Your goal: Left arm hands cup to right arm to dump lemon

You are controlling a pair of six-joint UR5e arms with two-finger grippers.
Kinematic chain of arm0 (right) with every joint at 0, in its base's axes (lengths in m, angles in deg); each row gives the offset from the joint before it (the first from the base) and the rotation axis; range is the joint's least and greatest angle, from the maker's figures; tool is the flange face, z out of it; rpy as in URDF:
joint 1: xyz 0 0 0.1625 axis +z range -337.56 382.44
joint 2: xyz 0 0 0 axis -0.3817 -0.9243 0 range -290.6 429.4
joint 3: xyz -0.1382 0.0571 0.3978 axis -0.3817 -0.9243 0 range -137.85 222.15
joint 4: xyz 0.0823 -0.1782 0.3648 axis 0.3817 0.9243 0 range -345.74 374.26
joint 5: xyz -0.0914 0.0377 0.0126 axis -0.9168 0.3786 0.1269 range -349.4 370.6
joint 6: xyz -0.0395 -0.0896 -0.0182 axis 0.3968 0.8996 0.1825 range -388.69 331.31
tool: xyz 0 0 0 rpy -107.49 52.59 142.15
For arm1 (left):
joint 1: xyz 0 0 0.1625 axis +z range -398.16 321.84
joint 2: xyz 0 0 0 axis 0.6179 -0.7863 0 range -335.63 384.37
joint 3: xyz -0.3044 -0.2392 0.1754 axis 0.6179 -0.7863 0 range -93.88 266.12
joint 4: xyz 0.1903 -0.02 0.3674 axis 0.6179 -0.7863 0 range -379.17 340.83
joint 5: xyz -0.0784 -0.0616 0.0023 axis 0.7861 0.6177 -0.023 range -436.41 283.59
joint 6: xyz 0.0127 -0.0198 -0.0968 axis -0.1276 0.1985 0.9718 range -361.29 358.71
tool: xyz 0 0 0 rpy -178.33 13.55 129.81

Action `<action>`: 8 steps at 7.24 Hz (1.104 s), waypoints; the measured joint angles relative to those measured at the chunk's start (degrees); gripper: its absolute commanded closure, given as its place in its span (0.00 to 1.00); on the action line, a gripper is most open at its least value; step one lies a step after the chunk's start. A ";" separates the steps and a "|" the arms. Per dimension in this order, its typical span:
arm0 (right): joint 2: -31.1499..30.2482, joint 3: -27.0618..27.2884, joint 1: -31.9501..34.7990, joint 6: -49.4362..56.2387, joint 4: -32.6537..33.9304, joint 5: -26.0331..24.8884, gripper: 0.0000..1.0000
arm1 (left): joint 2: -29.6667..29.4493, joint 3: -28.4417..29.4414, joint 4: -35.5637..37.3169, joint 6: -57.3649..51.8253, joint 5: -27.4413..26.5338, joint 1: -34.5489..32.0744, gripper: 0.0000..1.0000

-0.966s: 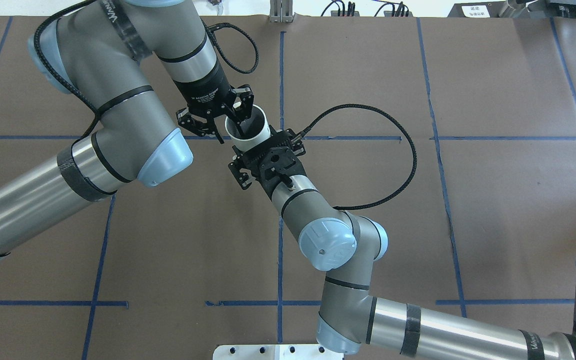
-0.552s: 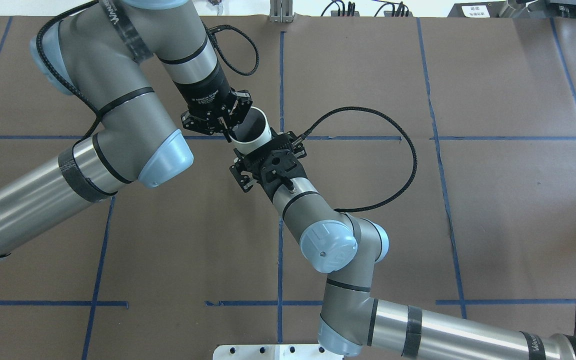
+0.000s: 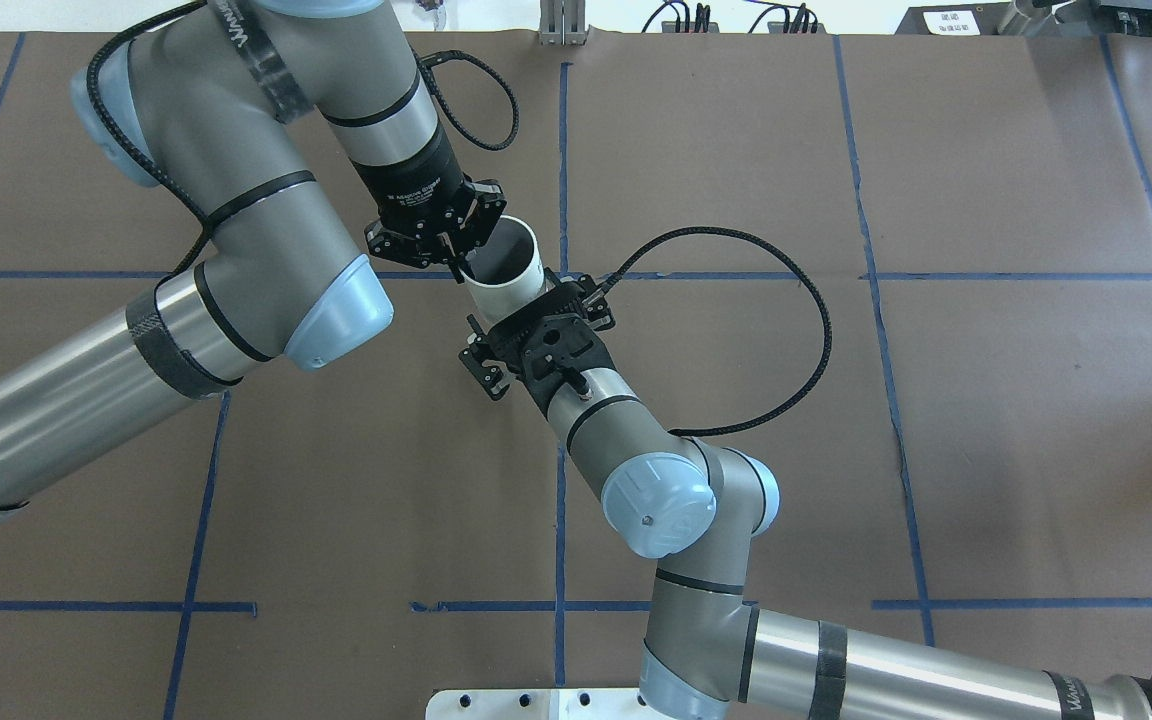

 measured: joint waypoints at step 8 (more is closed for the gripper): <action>-0.28 0.94 0.63 -0.16 -0.88 0.04 0.00 | 5.67 2.28 0.98 -17.21 -2.68 -10.51 1.00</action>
